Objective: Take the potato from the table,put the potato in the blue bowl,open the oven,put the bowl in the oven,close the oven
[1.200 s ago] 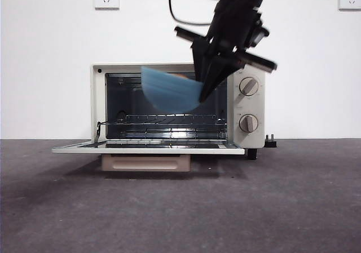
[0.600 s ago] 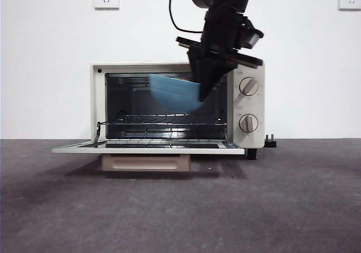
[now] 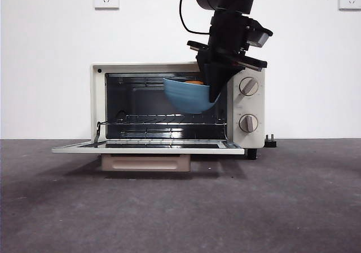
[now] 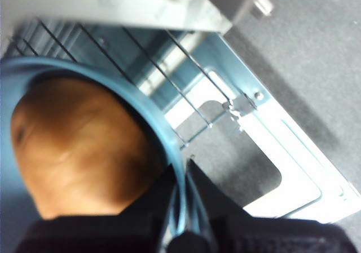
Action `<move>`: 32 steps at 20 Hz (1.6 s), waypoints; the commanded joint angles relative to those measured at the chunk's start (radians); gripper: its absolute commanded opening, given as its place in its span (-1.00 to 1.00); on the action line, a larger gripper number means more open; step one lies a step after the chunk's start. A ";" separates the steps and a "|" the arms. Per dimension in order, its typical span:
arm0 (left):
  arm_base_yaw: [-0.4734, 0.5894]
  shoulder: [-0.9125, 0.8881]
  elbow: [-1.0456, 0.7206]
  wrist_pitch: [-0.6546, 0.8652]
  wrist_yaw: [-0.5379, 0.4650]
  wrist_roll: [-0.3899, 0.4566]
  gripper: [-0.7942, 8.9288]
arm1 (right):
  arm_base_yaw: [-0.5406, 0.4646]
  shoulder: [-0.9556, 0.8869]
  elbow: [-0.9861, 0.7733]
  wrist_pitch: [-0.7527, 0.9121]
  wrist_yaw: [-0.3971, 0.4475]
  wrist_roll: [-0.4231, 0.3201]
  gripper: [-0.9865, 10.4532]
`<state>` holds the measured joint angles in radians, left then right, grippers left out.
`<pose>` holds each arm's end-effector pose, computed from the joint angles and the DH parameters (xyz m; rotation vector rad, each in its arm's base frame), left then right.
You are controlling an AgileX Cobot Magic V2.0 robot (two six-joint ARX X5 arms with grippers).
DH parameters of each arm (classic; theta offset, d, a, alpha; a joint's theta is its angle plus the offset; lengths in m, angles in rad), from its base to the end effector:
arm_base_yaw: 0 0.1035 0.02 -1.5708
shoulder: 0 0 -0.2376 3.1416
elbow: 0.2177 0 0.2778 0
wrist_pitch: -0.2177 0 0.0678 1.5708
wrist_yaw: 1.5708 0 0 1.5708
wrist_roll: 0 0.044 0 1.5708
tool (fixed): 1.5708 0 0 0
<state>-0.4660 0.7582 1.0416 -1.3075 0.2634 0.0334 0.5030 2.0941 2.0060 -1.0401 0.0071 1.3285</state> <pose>0.1275 -0.0769 0.3061 0.1348 1.0292 -0.6809 0.4050 0.2225 0.2442 0.8788 1.1793 -0.3430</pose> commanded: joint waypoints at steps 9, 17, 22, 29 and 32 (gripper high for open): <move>0.000 0.004 0.002 0.007 -0.002 0.003 -0.85 | -0.006 0.030 0.001 0.007 0.027 -0.004 -0.82; 0.000 0.006 0.002 0.003 -0.002 0.003 -0.85 | -0.006 0.035 0.001 0.038 0.010 -0.027 -0.75; 0.000 0.008 0.002 0.003 -0.002 0.003 -0.85 | -0.006 0.035 0.001 0.047 0.011 -0.048 -0.39; 0.000 0.008 0.002 0.003 -0.002 0.003 -0.85 | -0.006 0.035 0.034 0.040 0.009 -0.104 -0.39; 0.000 0.008 0.002 0.003 -0.002 0.003 -0.85 | -0.005 0.035 0.069 0.029 0.012 -0.113 -0.39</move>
<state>-0.4660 0.7677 1.0416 -1.3075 0.2634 0.0334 0.4957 2.1166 2.0724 -1.0115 0.0166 1.2293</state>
